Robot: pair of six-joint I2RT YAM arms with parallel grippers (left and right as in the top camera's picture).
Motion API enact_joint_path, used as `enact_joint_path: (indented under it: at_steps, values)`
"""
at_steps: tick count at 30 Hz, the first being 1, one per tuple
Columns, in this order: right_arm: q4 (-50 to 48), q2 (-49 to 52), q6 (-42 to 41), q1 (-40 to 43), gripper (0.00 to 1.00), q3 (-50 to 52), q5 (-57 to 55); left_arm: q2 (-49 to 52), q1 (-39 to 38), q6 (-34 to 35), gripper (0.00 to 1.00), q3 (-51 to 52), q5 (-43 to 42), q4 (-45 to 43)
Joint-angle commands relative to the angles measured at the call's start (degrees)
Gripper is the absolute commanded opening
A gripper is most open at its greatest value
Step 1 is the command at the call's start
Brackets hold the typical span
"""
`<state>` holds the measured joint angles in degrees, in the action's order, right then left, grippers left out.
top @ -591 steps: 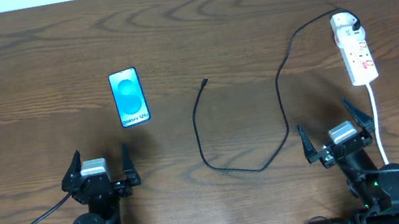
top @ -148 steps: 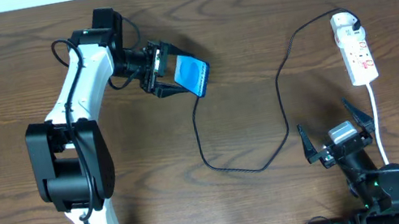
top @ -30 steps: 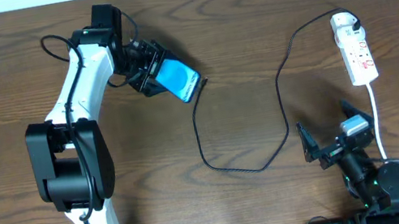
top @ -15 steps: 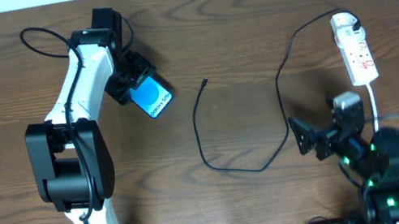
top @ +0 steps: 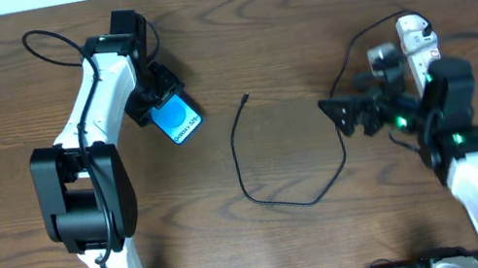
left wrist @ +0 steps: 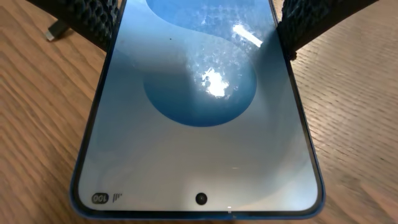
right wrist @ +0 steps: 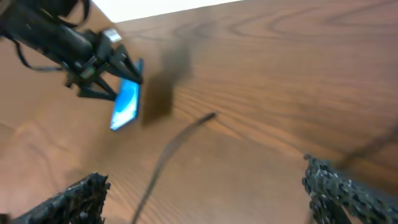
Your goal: Plug charger to phone and switch on socket
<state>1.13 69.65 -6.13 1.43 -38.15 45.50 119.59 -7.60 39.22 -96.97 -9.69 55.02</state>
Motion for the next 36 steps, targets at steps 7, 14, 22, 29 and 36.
enact_joint_path:
  at_steps: [7,14,22,29,36]
  values:
    - [0.0,20.9,-4.6,-7.7,0.99,-17.9,11.8,-1.9,1.9,10.3,0.64,-0.2,-7.5,-1.2]
    - [-6.5,32.2,-7.6,-13.7,0.99,-24.9,12.5,-1.9,3.1,21.0,0.64,-0.2,-16.0,-4.3]
    - [-15.5,35.3,-10.6,-18.0,0.99,-24.9,8.7,-1.9,2.8,28.3,0.64,-0.2,-18.6,-5.9]
    - [-12.9,35.5,-21.5,-21.1,0.99,-24.8,-5.9,-1.9,2.1,28.7,0.64,-0.2,-18.6,-5.9]
    - [-10.2,35.5,-22.6,-23.0,0.99,-24.8,-7.0,-1.9,1.7,28.9,0.64,-0.2,-18.6,-6.5]
